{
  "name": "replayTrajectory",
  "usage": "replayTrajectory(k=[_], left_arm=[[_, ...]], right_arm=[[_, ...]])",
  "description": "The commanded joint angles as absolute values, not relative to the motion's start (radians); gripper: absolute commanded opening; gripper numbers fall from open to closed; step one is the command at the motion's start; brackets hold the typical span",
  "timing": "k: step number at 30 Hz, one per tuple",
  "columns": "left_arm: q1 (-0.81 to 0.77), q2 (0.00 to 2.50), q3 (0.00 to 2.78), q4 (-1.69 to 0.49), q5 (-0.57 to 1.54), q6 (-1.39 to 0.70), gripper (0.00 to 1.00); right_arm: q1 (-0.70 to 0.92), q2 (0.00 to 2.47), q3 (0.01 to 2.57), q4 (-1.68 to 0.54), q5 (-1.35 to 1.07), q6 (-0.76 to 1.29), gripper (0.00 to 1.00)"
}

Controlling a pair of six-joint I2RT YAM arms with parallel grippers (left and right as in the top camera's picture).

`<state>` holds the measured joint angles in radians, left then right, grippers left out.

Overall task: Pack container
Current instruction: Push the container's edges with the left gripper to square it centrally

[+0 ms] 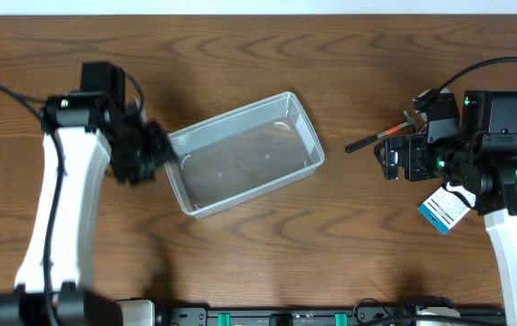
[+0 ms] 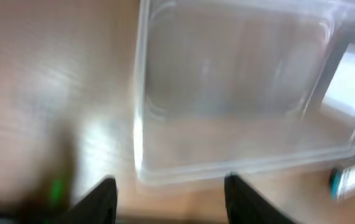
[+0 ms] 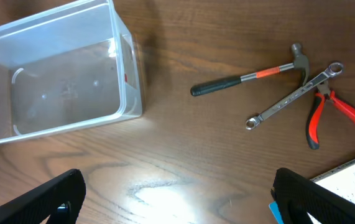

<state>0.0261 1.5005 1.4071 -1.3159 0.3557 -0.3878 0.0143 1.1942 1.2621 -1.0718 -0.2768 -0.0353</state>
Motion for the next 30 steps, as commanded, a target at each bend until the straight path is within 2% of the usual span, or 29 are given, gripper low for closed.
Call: replayTrajectory(k=[1,5,8,15,19,30], left_arm=[[0.02,1.442,1.42,-1.431,0.324,-0.378,0.47],[-0.01,1.398,1.419,-1.574,0.325,-0.379,0.47],[-0.065,1.383,1.407,-1.595,0.324,-0.379,0.47],[-0.221,1.413,1.334,-1.509,0.312,-0.378,0.46],[-0.278,1.449,1.278,-1.493,0.219,-0.378,0.46],[-0.319,1.526,1.113,-1.303,0.189,-0.311,0.46]], right_arm=[[0.012,1.195,1.284,-1.063,-0.276,-0.05,0.99],[0.012,1.195,1.284,-1.058,-0.276,-0.05,0.99],[0.012,1.195,1.284,-1.055,-0.276,-0.05,0.98],[0.012,1.195,1.284,-1.055,-0.276,-0.05,0.97],[0.012,1.195,1.284,-1.056,-0.276,-0.05,0.98],[0.012,1.195,1.284,-1.058,-0.276,-0.05,0.98]])
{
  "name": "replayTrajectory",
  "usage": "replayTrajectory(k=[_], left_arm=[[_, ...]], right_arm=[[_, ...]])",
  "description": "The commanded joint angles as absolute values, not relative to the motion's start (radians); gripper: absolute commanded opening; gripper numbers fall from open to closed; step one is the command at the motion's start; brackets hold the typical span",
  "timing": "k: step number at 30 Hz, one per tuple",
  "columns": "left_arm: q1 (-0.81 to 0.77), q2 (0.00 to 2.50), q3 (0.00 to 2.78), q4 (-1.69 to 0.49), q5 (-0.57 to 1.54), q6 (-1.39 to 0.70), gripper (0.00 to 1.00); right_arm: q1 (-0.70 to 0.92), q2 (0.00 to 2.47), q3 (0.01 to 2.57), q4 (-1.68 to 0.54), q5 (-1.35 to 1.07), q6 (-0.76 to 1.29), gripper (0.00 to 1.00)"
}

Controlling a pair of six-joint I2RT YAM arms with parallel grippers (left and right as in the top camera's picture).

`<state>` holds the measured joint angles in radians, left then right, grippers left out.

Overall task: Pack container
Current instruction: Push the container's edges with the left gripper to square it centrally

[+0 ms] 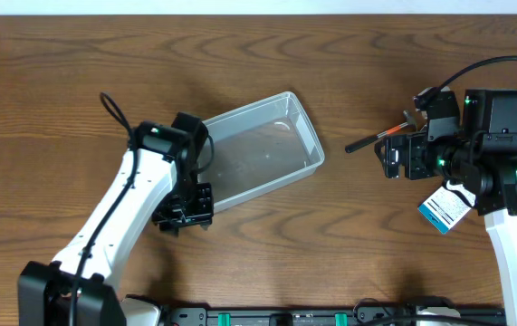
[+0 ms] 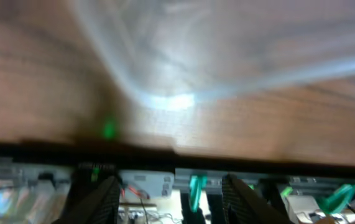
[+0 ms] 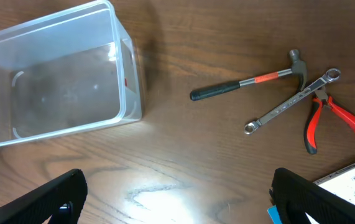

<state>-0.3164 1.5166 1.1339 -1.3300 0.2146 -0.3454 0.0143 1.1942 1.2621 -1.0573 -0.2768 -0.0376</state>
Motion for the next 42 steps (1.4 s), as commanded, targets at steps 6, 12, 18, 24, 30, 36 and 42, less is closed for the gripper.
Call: replayTrajectory(k=[6,12,18,24,30,36,42], left_arm=[[-0.319,1.593,1.075,-1.186,0.145,-0.31,0.46],[-0.317,1.647,1.076,-1.111,0.002,-0.345,0.46],[-0.291,1.646,1.078,-1.02,-0.075,-0.345,0.47],[-0.236,1.646,1.098,-0.958,-0.099,-0.345,0.47],[-0.175,1.643,1.14,-0.966,-0.099,-0.345,0.47],[-0.169,1.554,1.163,-1.016,-0.168,-0.395,0.47],[-0.07,1.456,1.164,-0.979,-0.275,-0.398,0.58]], right_arm=[[0.012,1.195,1.284,-1.059,-0.276,-0.05,0.98],[0.012,1.195,1.284,-1.06,-0.276,-0.05,0.98],[0.012,1.195,1.284,-1.058,-0.276,-0.05,0.98],[0.012,1.195,1.284,-1.058,-0.263,-0.05,0.98],[0.012,1.195,1.284,-1.058,-0.262,-0.05,0.98],[0.012,1.195,1.284,-1.058,-0.262,-0.05,0.99],[0.012,1.195,1.284,-1.059,-0.262,-0.05,0.99]])
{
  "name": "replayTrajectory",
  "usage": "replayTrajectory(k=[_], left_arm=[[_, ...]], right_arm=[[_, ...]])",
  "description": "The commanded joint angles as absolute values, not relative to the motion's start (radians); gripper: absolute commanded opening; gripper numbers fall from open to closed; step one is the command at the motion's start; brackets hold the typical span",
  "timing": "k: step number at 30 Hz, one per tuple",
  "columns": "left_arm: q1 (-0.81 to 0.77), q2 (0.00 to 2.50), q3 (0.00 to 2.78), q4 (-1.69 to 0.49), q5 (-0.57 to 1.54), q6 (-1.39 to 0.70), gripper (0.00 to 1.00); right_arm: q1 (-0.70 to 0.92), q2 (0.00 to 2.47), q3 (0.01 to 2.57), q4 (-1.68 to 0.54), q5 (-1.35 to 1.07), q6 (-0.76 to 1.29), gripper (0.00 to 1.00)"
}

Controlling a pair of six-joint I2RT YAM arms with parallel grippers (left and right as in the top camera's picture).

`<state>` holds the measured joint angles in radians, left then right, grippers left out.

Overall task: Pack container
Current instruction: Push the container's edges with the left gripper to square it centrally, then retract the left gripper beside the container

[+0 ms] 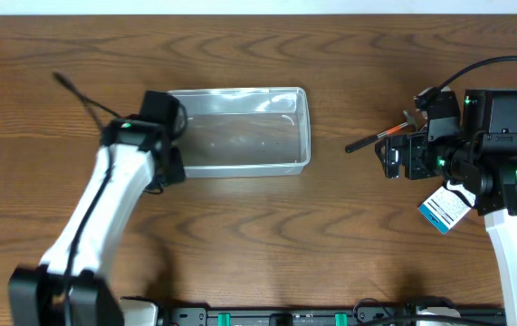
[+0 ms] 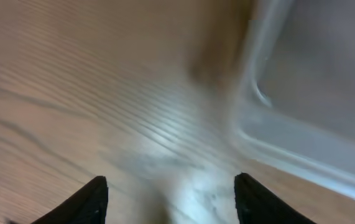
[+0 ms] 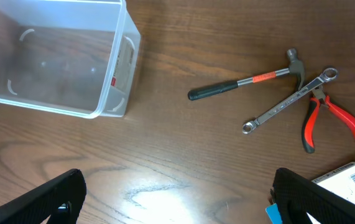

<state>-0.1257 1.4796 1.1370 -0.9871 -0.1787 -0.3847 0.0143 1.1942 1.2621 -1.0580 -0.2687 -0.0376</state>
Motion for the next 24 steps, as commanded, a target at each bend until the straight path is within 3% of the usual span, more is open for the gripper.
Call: replayTrajectory(k=[1,8,14,24], left_arm=[[-0.038,1.459,1.164,-0.965,-0.279,-0.397,0.58],[0.119,1.554,1.164,-0.813,-0.16,-0.294,0.59],[0.132,1.621,1.164,-0.684,0.081,-0.167,0.59],[0.131,1.666,1.164,-0.574,0.277,-0.165,0.59]], right_arm=[[0.012,1.195,1.284,-1.059,-0.262,-0.05,0.99],[0.012,1.195,1.284,-1.073,-0.262,-0.051,0.99],[0.012,1.195,1.284,-1.09,-0.262,-0.05,0.99],[0.012,1.195,1.284,-1.103,-0.262,-0.05,0.99]])
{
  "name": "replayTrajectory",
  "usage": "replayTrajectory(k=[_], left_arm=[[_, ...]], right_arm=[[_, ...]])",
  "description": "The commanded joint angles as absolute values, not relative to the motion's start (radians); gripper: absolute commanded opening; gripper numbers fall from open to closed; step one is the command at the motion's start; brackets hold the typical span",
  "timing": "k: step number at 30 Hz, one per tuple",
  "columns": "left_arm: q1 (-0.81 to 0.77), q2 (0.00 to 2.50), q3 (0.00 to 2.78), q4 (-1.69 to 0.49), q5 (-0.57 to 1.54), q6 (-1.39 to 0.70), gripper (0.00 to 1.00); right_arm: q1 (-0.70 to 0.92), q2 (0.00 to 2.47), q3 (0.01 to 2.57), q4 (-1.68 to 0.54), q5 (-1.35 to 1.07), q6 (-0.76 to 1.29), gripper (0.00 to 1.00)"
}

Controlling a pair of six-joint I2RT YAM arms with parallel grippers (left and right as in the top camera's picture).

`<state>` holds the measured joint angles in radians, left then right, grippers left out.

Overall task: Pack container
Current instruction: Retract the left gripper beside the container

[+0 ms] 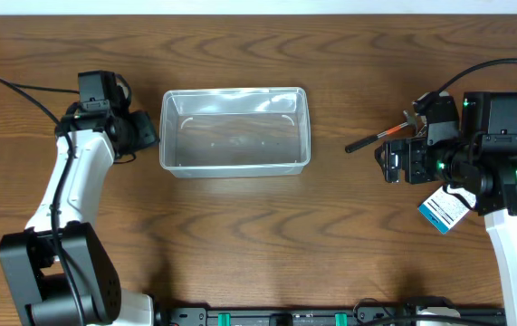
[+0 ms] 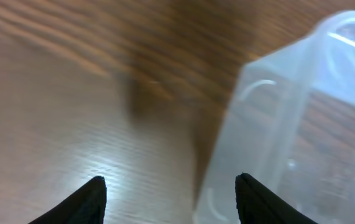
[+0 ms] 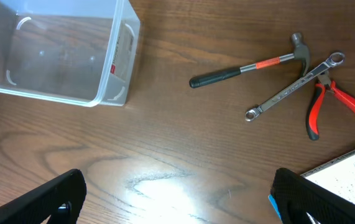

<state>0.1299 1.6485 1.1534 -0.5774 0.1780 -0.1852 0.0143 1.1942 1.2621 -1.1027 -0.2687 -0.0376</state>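
Observation:
The clear plastic container (image 1: 235,91) lies empty and square to the table edges, left of centre; its short wall (image 3: 119,63) also shows in the right wrist view. My left gripper (image 1: 148,134) is open just off the container's left end, whose corner (image 2: 245,118) shows blurred in the left wrist view. A hammer (image 3: 252,66), a wrench (image 3: 294,88) and red-handled pliers (image 3: 334,107) lie on the table to the right. My right gripper (image 3: 177,199) hangs open above bare table in front of them, holding nothing.
A white box with a blue label (image 1: 444,209) lies under the right arm, its corner (image 3: 345,180) next to the right finger. A black rail (image 1: 330,317) runs along the table's front edge. Bare wood separates the container from the tools.
My left gripper has gone from the container's front left corner to a spot just off its left end. The container and the right arm are almost where they were.
At first the container lay skewed, with my open left gripper at its left end. Then that gripper was at its front left corner. Later the container lay square to the table, and now the gripper stands off its left end. The tools have not moved.

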Motion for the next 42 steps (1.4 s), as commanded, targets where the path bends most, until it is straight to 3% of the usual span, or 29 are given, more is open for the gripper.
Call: replayTrajectory(k=[1,16,23,26,33,42], left_arm=[[0.131,1.666,1.164,-0.575,0.294,-0.166,0.59],[0.049,1.666,1.164,-0.569,0.354,-0.169,0.6],[0.131,1.597,1.164,-0.589,0.279,-0.204,0.99],[0.192,1.512,1.164,-0.62,0.276,-0.203,0.98],[0.265,1.274,1.164,-0.813,0.259,-0.203,0.98],[0.174,1.217,1.164,-1.132,0.19,0.06,0.98]], right_arm=[[0.012,1.195,1.284,-1.103,-0.262,-0.05,0.99],[0.012,1.195,1.284,-1.099,-0.262,-0.051,0.99],[0.012,1.192,1.284,-1.092,-0.262,-0.049,0.99],[0.012,1.187,1.284,-1.072,-0.266,-0.044,0.99],[-0.039,1.2,1.315,-1.074,0.171,0.338,0.99],[-0.294,1.303,1.371,-1.183,0.077,0.619,0.99]])
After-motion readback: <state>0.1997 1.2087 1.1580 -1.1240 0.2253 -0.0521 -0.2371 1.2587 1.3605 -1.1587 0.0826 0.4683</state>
